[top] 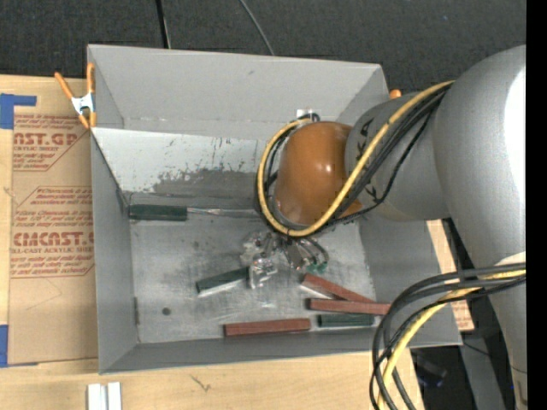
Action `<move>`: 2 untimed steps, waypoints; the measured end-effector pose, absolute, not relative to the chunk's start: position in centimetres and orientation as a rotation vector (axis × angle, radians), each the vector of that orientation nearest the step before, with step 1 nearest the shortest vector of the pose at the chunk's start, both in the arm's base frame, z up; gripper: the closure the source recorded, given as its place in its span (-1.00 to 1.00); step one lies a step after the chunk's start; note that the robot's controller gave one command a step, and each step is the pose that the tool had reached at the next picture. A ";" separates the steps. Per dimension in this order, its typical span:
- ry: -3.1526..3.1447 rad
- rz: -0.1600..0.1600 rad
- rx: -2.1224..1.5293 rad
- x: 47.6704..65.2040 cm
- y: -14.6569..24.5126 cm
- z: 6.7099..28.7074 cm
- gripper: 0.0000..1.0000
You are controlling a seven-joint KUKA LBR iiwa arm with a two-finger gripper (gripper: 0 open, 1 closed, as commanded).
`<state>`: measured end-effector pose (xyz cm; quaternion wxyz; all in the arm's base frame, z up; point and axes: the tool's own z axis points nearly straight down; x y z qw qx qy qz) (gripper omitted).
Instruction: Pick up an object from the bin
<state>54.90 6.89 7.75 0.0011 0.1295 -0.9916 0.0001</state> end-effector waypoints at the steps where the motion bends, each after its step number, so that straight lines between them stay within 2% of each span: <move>1: -3.113 0.000 0.406 54.9 6.9 7.7 1.00; 2: -3.115 -0.001 0.429 53.5 6.3 21.6 1.00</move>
Offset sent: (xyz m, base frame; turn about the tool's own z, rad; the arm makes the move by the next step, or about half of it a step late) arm -0.0140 -0.0068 0.1384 -0.0134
